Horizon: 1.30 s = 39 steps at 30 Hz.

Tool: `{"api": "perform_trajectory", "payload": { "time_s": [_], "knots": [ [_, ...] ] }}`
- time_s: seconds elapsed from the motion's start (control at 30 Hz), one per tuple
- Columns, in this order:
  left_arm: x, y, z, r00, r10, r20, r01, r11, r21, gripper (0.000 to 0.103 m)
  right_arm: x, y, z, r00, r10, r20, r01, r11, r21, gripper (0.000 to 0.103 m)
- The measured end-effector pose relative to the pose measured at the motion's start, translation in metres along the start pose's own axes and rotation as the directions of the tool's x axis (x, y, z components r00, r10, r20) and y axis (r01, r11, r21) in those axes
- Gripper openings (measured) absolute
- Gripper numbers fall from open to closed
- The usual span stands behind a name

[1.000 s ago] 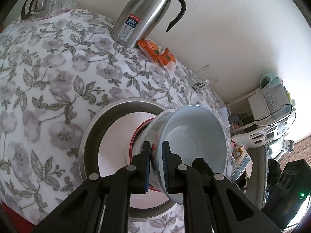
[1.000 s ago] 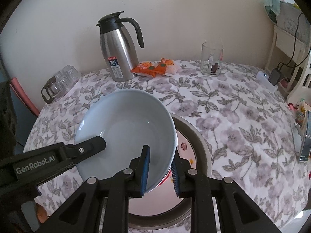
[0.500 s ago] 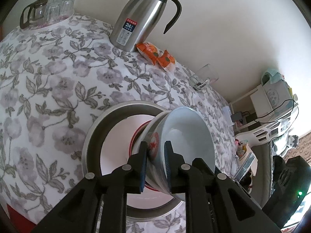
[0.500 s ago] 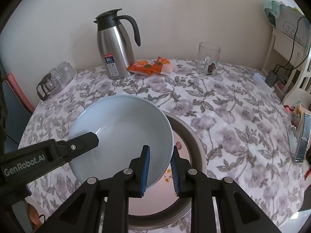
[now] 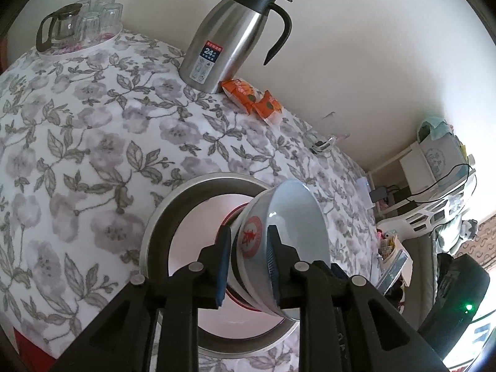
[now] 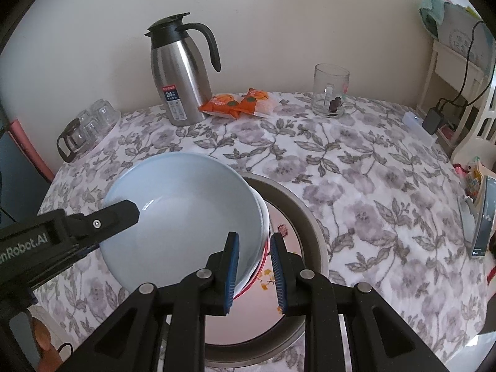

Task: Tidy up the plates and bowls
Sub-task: 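Lower the pale blue bowl onto the stacked bowls in the basin, then open both tools to release the pale blue bowl and pull back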

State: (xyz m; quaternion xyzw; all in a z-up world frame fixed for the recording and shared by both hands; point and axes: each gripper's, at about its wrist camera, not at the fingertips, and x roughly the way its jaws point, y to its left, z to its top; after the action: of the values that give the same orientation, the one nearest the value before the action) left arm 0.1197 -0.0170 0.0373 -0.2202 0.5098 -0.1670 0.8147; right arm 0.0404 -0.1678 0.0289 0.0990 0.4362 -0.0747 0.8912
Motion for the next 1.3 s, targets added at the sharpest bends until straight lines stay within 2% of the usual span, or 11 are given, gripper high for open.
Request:
{"api": "perform_trajectory", "payload": {
  "time_s": [0.17, 0.6, 1.0, 1.07, 1.13, 1.2, 1.23, 1.27, 1.3],
  "knots": [
    [0.002, -0.001, 0.000, 1.000, 0.011, 0.010, -0.011, 1.000, 0.014, 0.022, 0.001, -0.002, 0.000, 1.000, 0.000, -0.004, 0.000, 1.000, 0.007, 0.024],
    [0.012, 0.006, 0.002, 1.000, 0.011, -0.021, -0.011, 1.000, -0.012, 0.022, 0.002, 0.000, -0.001, 1.000, 0.000, -0.006, 0.000, 1.000, 0.003, 0.024],
    [-0.020, -0.007, 0.001, 0.998, 0.010, 0.056, -0.013, 0.999, 0.052, 0.025, -0.021, -0.001, 0.004, 0.998, 0.029, 0.058, -0.029, 1.000, 0.004, 0.024],
    [-0.025, -0.008, 0.002, 0.995, 0.051, 0.086, -0.057, 0.996, 0.065, 0.039, -0.023, -0.002, 0.005, 0.998, 0.026, 0.065, -0.027, 1.000, 0.008, 0.025],
    [-0.030, -0.006, 0.003, 0.985, 0.117, 0.124, -0.126, 0.990, 0.069, 0.060, -0.024, -0.004, 0.005, 0.997, 0.030, 0.071, -0.031, 0.999, 0.017, 0.029],
    [-0.032, -0.004, 0.005, 0.972, 0.186, 0.146, -0.198, 0.977, 0.075, 0.065, -0.025, -0.006, 0.006, 0.997, 0.024, 0.073, -0.026, 0.999, 0.022, 0.040],
    [-0.032, -0.002, 0.005, 0.963, 0.226, 0.148, -0.239, 0.968, 0.079, 0.065, -0.025, -0.007, 0.006, 0.997, 0.019, 0.076, -0.021, 0.999, 0.026, 0.052],
    [-0.030, 0.000, 0.006, 0.955, 0.257, 0.147, -0.271, 0.959, 0.084, 0.065, -0.025, -0.008, 0.006, 0.997, 0.016, 0.078, -0.018, 0.999, 0.029, 0.057],
    [-0.027, 0.004, 0.007, 0.944, 0.299, 0.140, -0.312, 0.946, 0.085, 0.066, -0.025, -0.009, 0.007, 0.997, 0.014, 0.080, -0.017, 0.999, 0.030, 0.057]
  ]
}}
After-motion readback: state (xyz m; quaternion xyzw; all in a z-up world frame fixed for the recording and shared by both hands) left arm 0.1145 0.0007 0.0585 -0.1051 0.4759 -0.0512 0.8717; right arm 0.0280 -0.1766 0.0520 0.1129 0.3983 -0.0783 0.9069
